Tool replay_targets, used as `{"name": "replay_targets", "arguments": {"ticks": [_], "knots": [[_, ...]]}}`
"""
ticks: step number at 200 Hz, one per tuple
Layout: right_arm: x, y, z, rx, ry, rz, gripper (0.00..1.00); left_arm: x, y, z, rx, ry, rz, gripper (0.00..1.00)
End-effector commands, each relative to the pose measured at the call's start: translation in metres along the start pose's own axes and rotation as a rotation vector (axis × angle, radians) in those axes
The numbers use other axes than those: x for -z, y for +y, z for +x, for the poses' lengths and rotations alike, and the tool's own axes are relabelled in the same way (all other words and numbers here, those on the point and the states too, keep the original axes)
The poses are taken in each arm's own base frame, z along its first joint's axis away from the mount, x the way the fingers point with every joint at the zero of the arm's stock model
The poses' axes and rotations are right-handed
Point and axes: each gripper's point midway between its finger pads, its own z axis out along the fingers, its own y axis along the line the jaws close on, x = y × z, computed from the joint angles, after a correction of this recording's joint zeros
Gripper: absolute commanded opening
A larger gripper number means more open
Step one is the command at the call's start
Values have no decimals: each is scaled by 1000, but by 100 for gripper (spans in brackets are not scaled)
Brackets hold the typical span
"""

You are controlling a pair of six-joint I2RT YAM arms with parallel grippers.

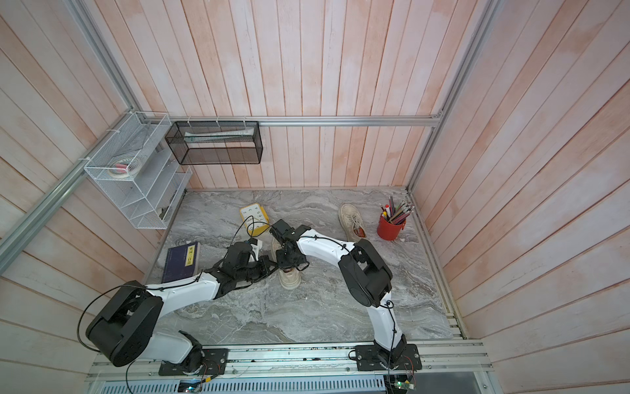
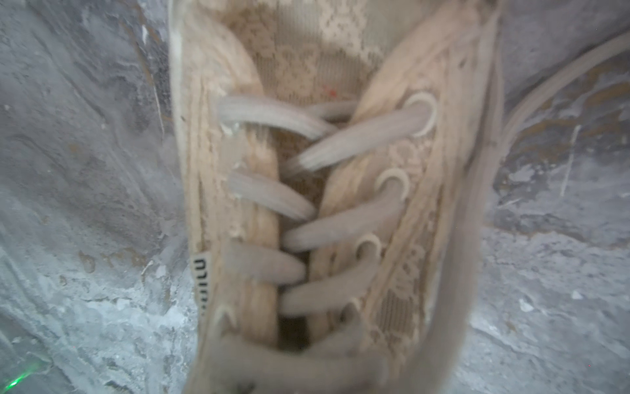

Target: Remove the insole from the shoe

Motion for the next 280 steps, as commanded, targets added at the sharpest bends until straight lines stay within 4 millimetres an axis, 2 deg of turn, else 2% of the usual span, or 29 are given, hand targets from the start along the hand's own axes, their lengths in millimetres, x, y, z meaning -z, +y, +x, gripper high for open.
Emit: {"name": "replay_targets", "arguments": {"ticks": [1,72,108,120,138,153,177,180,183,190,205,220,238,280], "knots": [[15,12,-11,-34,-56,-82,0,-2,4,-3,-25,-11,-23,0],[45,6,-11,-107,-101,-158,0,3,8,-10,-50,-28,-50,0],[51,11,-14,-141,-103,-235,0,7,4,-20,-96,-54,-69,0],[51,15,-16,-156,-106,-264,0,11,1,-26,-121,-78,-76,11],[50,22,-21,-179,-105,-310,0,22,-10,-34,-188,-145,-63,40],[48,27,-24,-207,-97,-332,0,35,-21,-35,-261,-207,-47,52],[42,33,-28,-251,-84,-360,0,47,-32,-18,-392,-256,-19,61],[42,33,-29,-255,-84,-364,0,48,-32,-15,-409,-260,-16,64],[41,34,-29,-260,-83,-367,0,49,-33,-11,-425,-263,-13,73],[41,35,-31,-269,-84,-372,0,51,-37,-4,-467,-276,-4,80],[39,38,-31,-282,-80,-385,0,52,-43,15,-572,-279,14,83],[37,39,-31,-289,-70,-392,0,49,-37,25,-627,-286,-40,87],[36,39,-29,-295,-59,-394,0,44,-21,26,-620,-282,-114,89],[40,43,-29,-302,-50,-415,0,24,-7,30,-648,-251,-162,92]]}}
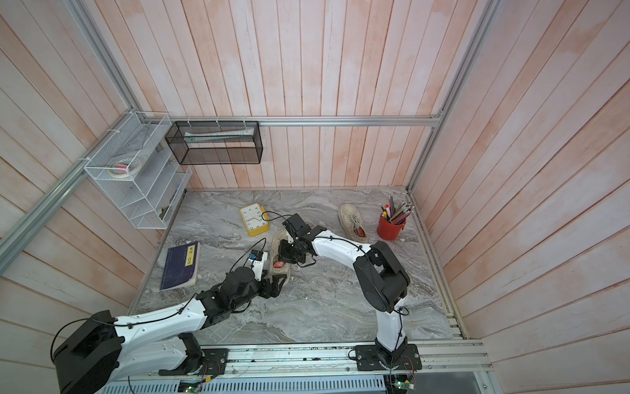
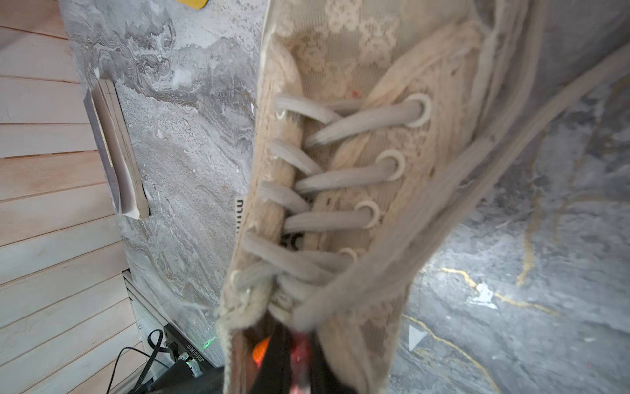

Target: Remove the insole from the shoe

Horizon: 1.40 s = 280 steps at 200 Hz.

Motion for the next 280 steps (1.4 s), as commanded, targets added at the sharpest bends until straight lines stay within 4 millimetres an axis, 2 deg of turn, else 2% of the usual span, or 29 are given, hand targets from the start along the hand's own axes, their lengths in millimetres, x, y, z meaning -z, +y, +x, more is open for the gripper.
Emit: {"name": "replay_targets", "arguments": {"ticks": [1,32,78,98,143,193,210,242,280], "knots": [[4,23,-6,7,-4,-78,0,-10,7,3,-50,-10,-42,92],[7,28,-5,3,8,-86,0,-22,6,8,-65,-8,-34,92],[8,36,-2,-9,39,-121,0,-36,2,14,-138,-8,-21,86],[9,39,-2,-2,49,-123,0,-38,6,19,-169,-2,-51,86],[15,38,0,8,95,-127,0,-38,27,24,-188,-10,-148,71],[40,12,-3,21,232,-100,0,-32,42,31,-229,0,-209,55],[48,16,-4,41,272,-128,0,-31,45,38,-243,15,-212,49],[61,25,-11,60,335,-178,0,-28,52,48,-280,37,-230,43],[65,22,-13,51,414,-232,0,-27,58,53,-315,49,-243,39]]}}
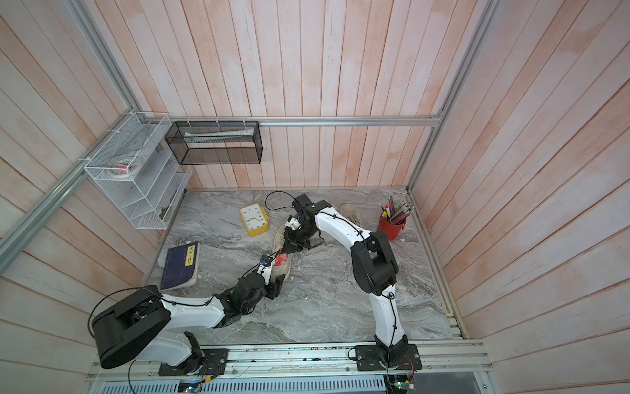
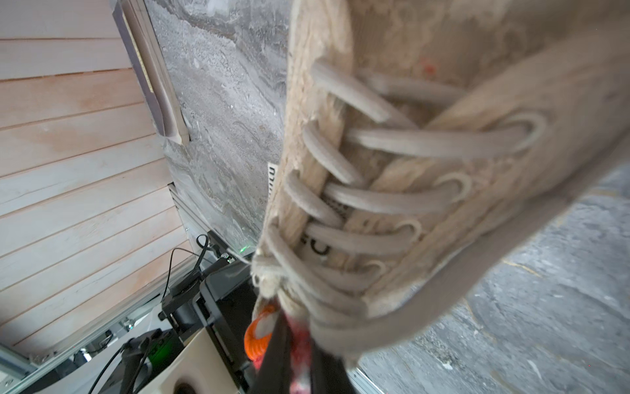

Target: Remove the insole from the shoe

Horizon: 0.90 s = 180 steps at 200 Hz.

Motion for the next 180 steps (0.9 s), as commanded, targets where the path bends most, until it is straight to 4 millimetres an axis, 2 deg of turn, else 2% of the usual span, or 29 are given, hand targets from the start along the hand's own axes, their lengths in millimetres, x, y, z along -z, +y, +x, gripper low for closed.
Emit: {"name": "replay_targets", "arguments": {"ticks": [1,31,77,93,110,131,147,180], "knots": [[22,16,9,32,72,-106,0,4,22,43,-81,128,-79,38],[22,12,0,17,73,-128,0,2,19,46,-97,141,-71,37],[14,19,-22,-36,3,-189,0,1,13,47,-112,155,-48,36],[7,17,-25,-62,-15,-204,0,2,9,42,-103,140,-26,43],[-1,11,-25,-88,-22,-205,0,8,3,32,-79,102,16,60],[-7,0,-26,-98,-39,-152,0,20,-11,13,-47,49,100,73],[-10,-5,-25,-101,-40,-137,0,32,-17,-2,-4,14,146,77],[-15,-6,-23,-99,-36,-133,0,57,-19,-23,98,-11,190,77]]}}
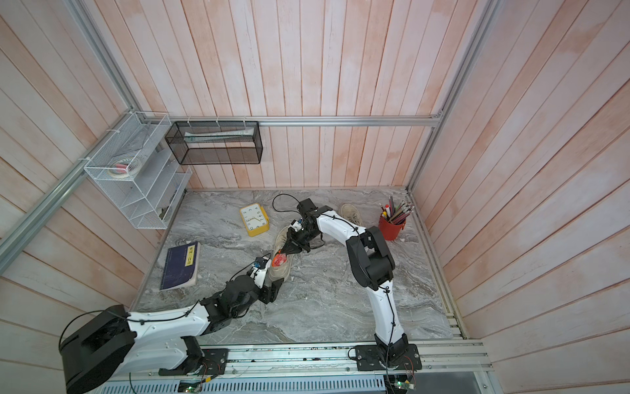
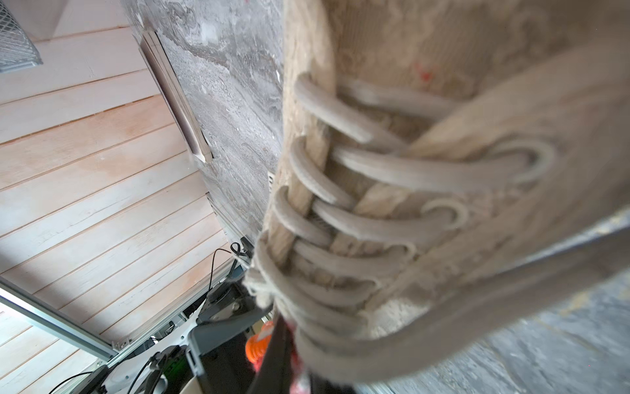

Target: Remove the insole from the shoe

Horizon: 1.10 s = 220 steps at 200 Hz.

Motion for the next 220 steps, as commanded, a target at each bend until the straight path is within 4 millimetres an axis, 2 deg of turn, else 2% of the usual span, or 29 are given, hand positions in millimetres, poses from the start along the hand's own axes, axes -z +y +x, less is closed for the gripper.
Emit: {"name": "replay_targets", "arguments": {"ticks": [1,13,31,69,112,156,194,209,220], "knots": [[8,11,-2,43,-47,-9,0,13,-6,3,75,45,42,77],[7,13,-1,49,-46,-11,0,19,-3,-1,133,59,38,75],[6,12,-1,51,-45,-11,0,22,7,-9,274,87,30,67],[1,12,3,51,-38,-15,0,13,30,-24,524,130,35,50],[-2,14,4,55,-35,-18,0,-4,22,-38,630,183,168,39],[-5,15,3,55,-34,-18,0,-17,23,-31,625,240,164,34],[-8,14,6,55,-27,-16,0,-25,36,-27,628,257,97,30],[-9,14,7,55,-24,-16,0,-25,42,-28,627,251,64,31],[-9,14,7,55,-24,-15,0,-25,46,-29,621,248,37,38]]}}
